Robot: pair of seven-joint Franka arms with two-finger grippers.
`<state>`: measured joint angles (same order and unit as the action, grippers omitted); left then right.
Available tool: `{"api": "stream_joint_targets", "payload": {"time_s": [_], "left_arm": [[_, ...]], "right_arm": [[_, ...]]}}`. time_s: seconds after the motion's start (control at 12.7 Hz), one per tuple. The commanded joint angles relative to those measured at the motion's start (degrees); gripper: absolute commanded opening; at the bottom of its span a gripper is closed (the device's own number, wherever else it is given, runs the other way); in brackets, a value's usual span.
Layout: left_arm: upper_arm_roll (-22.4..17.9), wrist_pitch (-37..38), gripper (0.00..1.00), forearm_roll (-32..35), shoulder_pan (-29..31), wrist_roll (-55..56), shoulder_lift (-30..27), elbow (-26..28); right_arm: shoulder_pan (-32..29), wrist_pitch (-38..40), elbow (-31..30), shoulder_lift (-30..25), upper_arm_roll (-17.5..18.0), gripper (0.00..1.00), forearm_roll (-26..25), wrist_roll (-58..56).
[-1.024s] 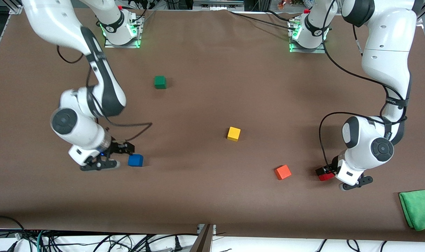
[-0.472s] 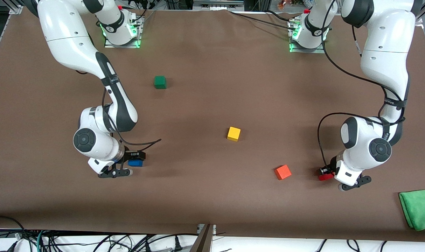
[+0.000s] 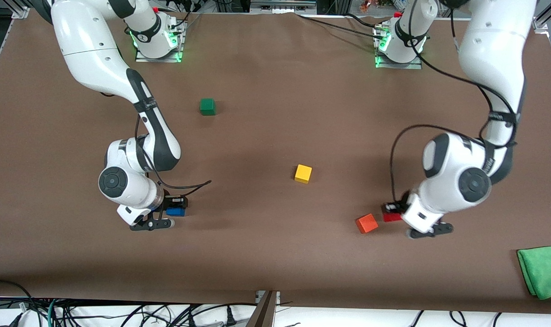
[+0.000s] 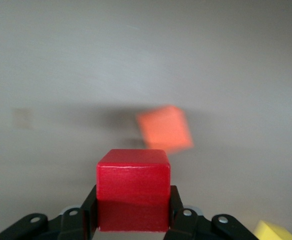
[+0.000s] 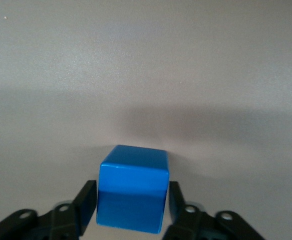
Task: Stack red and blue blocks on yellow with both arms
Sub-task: 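Grasp the red cube with the left gripper and lift it, then place the red cube on the yellow cube while the right gripper grasps blue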
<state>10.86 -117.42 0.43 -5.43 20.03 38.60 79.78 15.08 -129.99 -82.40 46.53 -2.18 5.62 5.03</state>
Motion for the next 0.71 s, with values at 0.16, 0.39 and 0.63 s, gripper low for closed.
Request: {"api": "stream_joint_targets", "payload": {"time_s": [0.16,0.39,0.63], "left_arm": [[-0.9,1.3,0.07,2.0,-15.9,0.4,-0.7,0.8],[-0.9,-0.9,0.07,8.0,-21.6,0.4,1.1,1.0],[-0.9,-4.8,0.07,8.4,-24.0,0.4,1.9,3.1]], "right_arm": [[0.0,0.3,1.2,0.1,0.0,0.20,0.7,-0.2],[0.2,6.3,2.4,-2.1,-0.1,0.18,0.6,-0.2],[0.2,12.5,3.2,-6.6,-0.1,0.15,0.7,-0.1]]}}
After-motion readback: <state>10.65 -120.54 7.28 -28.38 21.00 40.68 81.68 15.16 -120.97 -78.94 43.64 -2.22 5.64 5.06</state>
